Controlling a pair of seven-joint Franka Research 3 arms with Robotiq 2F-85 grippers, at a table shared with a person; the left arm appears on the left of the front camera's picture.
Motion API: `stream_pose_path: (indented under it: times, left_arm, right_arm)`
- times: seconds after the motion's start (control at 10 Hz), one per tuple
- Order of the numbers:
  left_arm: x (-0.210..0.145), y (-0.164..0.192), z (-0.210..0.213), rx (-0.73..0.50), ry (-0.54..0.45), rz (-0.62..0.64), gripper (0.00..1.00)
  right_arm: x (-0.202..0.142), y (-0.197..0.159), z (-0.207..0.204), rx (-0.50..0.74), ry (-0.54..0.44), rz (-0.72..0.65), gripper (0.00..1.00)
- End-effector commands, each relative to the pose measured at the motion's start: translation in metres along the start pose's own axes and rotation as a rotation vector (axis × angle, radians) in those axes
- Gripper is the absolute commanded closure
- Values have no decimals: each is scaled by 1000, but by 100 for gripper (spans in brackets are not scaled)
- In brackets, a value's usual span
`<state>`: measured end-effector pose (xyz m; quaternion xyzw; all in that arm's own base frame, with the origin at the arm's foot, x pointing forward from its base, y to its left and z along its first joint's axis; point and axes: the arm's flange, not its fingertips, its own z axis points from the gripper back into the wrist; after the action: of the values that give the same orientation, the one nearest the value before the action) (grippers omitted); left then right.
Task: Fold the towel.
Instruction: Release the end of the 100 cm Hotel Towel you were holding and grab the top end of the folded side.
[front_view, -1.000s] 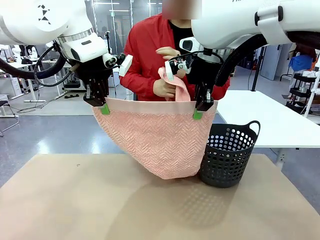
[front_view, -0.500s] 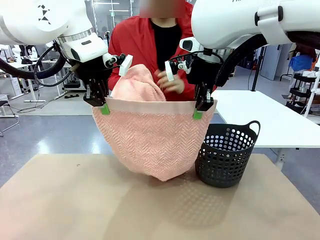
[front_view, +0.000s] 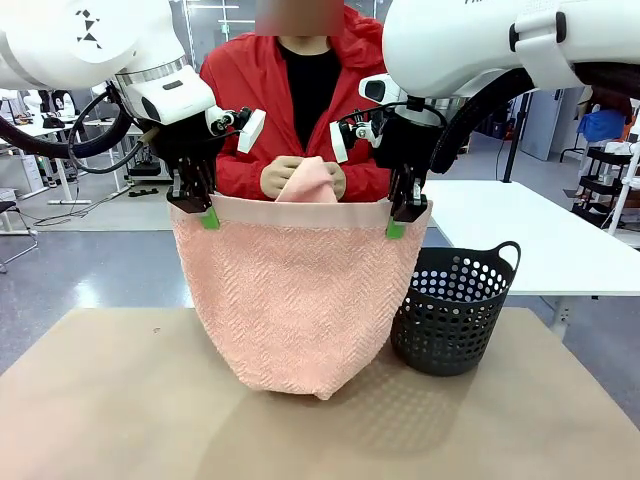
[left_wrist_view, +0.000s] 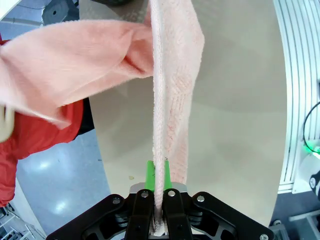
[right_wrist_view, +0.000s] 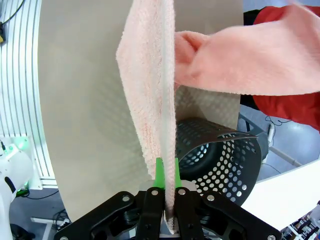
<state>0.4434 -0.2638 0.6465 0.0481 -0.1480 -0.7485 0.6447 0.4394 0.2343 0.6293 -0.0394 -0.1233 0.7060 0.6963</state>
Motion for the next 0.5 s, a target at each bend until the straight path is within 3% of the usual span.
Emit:
stream_pose_path:
  times: [0.0, 0.4]
  left_arm:
    - [-1, 0, 1, -2, 0, 1, 100]
    - [-1, 0, 1, -2, 0, 1, 100]
  right_arm:
    - [-1, 0, 0, 0, 0, 4, 100]
    - [-1, 0, 0, 0, 0, 4, 100]
